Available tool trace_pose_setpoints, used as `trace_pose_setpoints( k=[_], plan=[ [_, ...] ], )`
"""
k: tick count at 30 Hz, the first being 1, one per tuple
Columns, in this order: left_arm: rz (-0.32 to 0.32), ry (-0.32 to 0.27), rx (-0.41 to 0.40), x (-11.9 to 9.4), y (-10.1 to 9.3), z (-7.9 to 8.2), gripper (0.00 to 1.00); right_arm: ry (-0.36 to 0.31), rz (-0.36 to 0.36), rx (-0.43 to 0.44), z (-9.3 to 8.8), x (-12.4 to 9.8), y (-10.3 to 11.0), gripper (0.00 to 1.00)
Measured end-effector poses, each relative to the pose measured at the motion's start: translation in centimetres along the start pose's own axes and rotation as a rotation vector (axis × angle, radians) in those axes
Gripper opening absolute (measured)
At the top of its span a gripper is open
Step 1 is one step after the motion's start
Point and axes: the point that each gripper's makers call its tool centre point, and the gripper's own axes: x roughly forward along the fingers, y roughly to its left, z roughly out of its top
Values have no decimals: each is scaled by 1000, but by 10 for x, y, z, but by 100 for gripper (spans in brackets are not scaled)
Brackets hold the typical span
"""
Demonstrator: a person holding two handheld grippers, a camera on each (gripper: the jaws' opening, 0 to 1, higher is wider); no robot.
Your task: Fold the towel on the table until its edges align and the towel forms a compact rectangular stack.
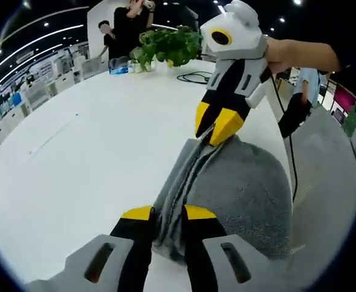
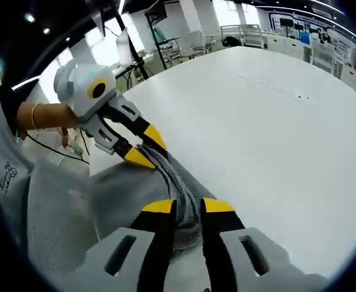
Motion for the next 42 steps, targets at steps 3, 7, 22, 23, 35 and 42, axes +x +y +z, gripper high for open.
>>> trace_pose_setpoints(
  k=[3,7,22,23,35,42],
  plan=[
    [5,0,-35,0,5,-2,22,-11,3,15,-3,-3,-2,32],
    [24,-24,-67,-3,12,1,29,-7,-8,36,-10,-5,-6,34],
    [67,-58,-205,-19,19,-19,44,-58,-83,166,-19,-4,-18,32],
    [62,-61,-240,-19,18,-22,43,-60,-87,171,-20,-3,-19,31],
    [73,-67,-400,-6,18,-36,39,-26,-111,192,-36,15,-24,26],
    [78,-83,-418,-1,11,-37,27,-80,-202,267,-40,23,-27,22]
  ],
)
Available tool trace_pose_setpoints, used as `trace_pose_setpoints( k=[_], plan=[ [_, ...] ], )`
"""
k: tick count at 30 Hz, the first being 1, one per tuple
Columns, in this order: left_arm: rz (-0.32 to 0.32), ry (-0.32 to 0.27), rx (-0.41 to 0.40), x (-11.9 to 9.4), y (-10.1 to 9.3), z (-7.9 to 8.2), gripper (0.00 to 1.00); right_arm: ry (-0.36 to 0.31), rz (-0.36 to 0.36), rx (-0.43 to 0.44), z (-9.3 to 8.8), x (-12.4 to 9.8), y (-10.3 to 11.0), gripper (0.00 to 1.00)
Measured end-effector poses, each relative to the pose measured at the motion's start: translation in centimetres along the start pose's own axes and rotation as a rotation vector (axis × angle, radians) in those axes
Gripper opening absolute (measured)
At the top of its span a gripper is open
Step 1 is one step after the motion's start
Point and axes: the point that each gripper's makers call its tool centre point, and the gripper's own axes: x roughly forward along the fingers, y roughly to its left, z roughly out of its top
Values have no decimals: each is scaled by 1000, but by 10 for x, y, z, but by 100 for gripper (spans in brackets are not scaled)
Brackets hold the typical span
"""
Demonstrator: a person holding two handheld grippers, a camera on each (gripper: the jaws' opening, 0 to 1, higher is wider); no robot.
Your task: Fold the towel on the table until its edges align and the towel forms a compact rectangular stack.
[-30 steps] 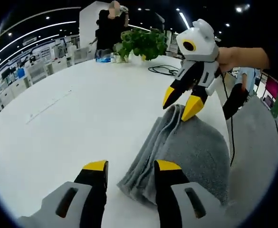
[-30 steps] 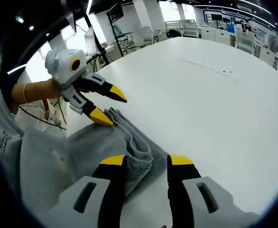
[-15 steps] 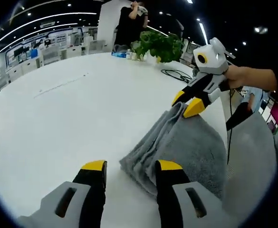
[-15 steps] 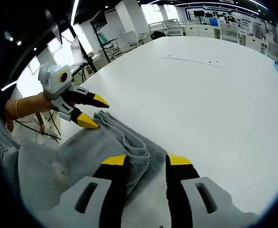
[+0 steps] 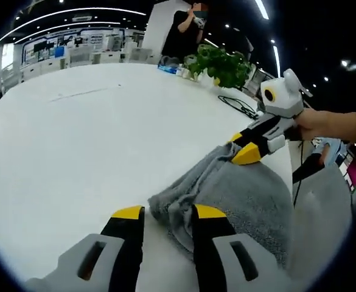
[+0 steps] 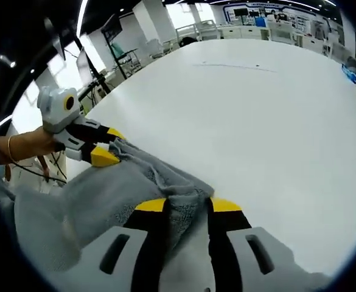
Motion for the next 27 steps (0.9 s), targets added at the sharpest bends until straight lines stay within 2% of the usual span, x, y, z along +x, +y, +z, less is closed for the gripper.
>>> trace_pose_setpoints(
  k=[4,8,17,20,23,27],
  plan=[
    [-6,19,-11,2,0,1,26,-14,-11,-11,-1,-1,4,19],
    [-19,31,4,3,0,2,24,-20,-2,20,1,1,0,17],
    [11,7,36,12,13,17,23,-39,-52,-9,20,13,-12,16],
    [49,0,95,17,20,26,22,-43,-64,0,27,17,-18,16],
    [85,2,188,23,26,37,20,-37,-102,-27,35,22,-22,15],
    [102,6,248,32,36,50,19,-50,-113,0,45,27,-33,15]
  ],
)
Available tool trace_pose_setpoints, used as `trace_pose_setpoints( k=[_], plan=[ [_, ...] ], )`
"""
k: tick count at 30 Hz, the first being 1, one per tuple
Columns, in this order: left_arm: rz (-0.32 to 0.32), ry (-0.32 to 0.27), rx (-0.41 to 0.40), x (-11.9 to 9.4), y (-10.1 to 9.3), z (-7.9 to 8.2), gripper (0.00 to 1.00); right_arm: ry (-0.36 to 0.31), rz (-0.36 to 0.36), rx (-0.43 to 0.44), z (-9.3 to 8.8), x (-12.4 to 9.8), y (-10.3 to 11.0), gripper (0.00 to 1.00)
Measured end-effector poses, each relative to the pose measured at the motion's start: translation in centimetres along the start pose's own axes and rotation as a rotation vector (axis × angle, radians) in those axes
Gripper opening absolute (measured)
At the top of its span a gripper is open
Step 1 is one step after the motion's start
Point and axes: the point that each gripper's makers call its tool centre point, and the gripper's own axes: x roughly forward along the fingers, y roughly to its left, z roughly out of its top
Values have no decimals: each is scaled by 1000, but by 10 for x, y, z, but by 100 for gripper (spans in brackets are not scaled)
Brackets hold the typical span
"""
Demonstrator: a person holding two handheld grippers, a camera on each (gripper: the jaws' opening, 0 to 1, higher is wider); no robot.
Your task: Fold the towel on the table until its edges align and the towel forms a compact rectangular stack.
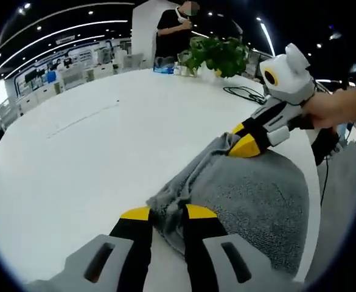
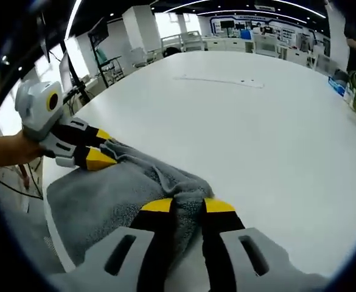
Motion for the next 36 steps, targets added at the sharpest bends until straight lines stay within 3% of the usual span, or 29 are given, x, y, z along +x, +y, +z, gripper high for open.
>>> trace_pose_setpoints(
  k=[11,21,36],
  plan=[
    [15,-14,48,24,30,21,17,-3,-37,-30,29,21,-22,15],
    [22,20,82,41,49,35,16,17,-54,-30,51,36,-40,15],
    [18,18,87,42,51,37,16,-8,-55,-36,51,35,-40,15]
  ],
)
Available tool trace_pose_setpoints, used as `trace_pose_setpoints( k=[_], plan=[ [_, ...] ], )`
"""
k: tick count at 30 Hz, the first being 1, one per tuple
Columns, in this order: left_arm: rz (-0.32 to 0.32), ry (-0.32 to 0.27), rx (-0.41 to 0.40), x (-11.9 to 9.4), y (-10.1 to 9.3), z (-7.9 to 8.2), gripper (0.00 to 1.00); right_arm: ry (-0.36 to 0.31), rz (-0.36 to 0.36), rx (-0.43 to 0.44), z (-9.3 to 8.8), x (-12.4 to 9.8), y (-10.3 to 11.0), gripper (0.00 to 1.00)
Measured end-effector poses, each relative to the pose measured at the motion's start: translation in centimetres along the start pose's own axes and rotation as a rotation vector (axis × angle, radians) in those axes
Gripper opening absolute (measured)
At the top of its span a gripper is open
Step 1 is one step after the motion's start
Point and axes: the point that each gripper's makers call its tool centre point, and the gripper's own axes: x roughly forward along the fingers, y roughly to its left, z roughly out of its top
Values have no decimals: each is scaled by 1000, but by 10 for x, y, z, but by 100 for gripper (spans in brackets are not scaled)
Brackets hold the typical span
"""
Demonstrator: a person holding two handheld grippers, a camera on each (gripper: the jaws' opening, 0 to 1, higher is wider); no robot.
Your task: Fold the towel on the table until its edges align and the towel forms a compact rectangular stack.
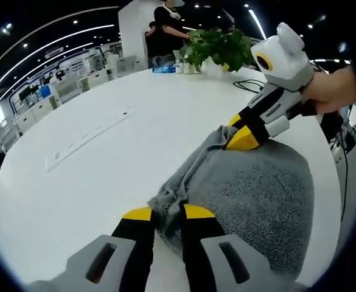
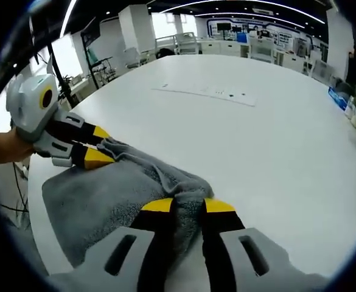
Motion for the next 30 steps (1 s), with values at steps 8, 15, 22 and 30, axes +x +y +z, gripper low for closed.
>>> trace_pose_setpoints(
  k=[8,15,22,30],
  plan=[
    [-6,0,-15,0,0,0,16,-13,11,16,0,0,-1,16],
    [15,18,-11,0,-1,0,17,-56,11,17,1,-1,-1,17],
    [18,53,-131,-6,4,2,23,-127,15,154,8,-12,-2,17],
    [39,11,-172,-29,12,6,35,-139,2,135,8,-28,-4,25]
  ],
)
